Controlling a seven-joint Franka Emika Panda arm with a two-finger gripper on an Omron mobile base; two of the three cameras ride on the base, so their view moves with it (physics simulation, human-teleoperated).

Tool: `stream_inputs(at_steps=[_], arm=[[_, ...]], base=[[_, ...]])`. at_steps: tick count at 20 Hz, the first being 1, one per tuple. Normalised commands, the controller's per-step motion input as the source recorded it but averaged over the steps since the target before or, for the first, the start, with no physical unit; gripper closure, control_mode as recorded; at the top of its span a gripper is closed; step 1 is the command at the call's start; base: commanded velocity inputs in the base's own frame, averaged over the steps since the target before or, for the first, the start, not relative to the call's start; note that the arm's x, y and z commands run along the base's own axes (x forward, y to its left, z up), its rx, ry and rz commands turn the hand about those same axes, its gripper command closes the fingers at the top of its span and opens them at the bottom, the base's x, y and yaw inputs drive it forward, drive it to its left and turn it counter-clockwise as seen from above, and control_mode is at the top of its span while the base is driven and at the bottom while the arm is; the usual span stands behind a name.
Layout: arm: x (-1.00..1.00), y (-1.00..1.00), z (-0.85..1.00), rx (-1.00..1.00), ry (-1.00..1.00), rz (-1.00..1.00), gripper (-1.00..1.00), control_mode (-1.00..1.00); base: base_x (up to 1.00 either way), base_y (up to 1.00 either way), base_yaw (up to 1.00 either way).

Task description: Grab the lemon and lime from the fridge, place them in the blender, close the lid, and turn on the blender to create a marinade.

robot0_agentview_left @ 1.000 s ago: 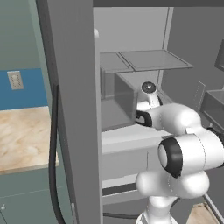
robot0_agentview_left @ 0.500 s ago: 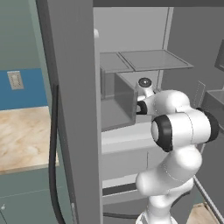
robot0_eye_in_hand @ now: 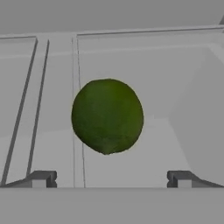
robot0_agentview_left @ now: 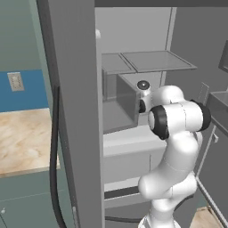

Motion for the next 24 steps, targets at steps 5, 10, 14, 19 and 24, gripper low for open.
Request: stream_inputs(at_steps=[5,10,14,19,24], arm=[[0.51,0.00,-0.10,0.00,0.01,0.00,-1.00,-1.00],[0.47,0.00,-0.15,0.00,0.03,0.00,-1.00,-1.00],[0.44,0.00,-0.18,0.00,0.01,0.00,-1.00,-1.00],[0.11,0.00,-0.41,0.00,0.00,0.00,-1.00,-1.00],[-0.05,0.00,-0.71,0.00,0.00,0.00,-1.00,-1.00]], base=[[0.00,0.00,0.00],[0.00,0.00,0.00],[0.00,0.00,0.00],[0.00,0.00,0.00],[0.00,0.00,0.00]])
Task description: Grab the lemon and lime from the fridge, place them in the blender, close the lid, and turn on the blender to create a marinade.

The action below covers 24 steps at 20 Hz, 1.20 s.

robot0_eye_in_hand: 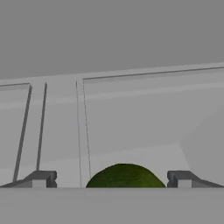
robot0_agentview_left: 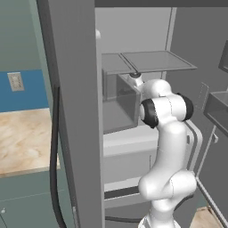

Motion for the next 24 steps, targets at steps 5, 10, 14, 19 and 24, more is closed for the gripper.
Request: stream_inputs(at_steps=[5,10,14,19,24], arm=[[-0.08,-0.03,-0.69,0.00,0.00,0.00,-1.00,-1.00],[-0.31,-0.07,-0.74,0.00,0.00,0.01,-1.00,-1.00],[-0.45,-0.10,-0.77,0.00,0.00,0.01,-1.00,-1.00],[-0.36,-0.12,-0.73,0.00,0.00,0.02,-1.00,-1.00],[-0.11,-0.08,-0.53,0.00,0.00,0.01,-1.00,-1.00]], base=[[0.00,0.00,0.00],[0.00,0.00,0.00],[0.00,0.00,0.00],[0.00,0.00,0.00],[0.00,0.00,0.00]])
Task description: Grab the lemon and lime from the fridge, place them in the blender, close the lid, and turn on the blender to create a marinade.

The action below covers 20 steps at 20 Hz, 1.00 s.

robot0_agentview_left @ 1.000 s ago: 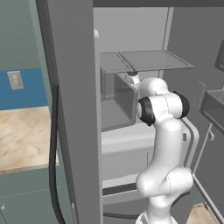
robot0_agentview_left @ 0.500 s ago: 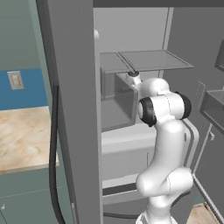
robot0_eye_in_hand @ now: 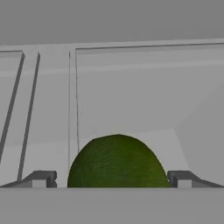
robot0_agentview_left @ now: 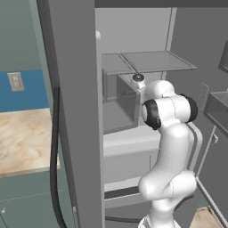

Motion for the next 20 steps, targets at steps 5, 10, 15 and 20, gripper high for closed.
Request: stream_inputs(at_steps=[5,10,15,20], arm=[[0.00,-0.10,-0.45,0.00,0.00,0.01,1.00,-1.00],[-0.10,-0.09,-0.57,0.00,-0.03,0.02,1.00,-1.00],[-0.67,-0.05,-0.51,0.00,-0.13,0.00,1.00,-1.00],[-0.82,-0.03,-0.05,0.07,0.00,0.00,1.00,-1.00]], base=[[0.00,0.00,0.00],[0.00,0.00,0.00],[0.00,0.00,0.00],[0.00,0.00,0.00]])
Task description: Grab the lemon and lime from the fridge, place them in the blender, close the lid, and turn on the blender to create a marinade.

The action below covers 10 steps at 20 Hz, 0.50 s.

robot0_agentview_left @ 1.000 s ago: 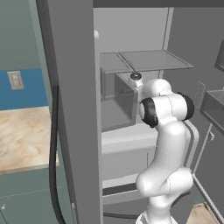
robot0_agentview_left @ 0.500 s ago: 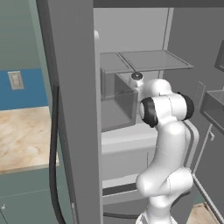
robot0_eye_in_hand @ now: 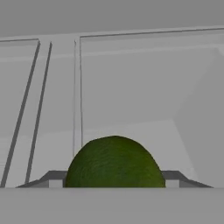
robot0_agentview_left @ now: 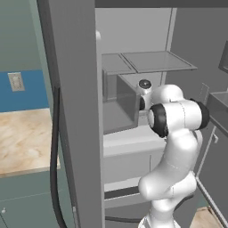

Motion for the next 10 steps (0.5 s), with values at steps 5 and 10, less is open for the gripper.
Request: stream_inputs(at_steps=[5,10], arm=[[-0.96,-0.04,0.11,0.08,0.00,0.00,1.00,-1.00],[-0.82,-0.03,0.55,0.02,0.00,0.00,1.00,-1.00]], base=[[0.00,0.00,0.00],[0.00,0.00,0.00]])
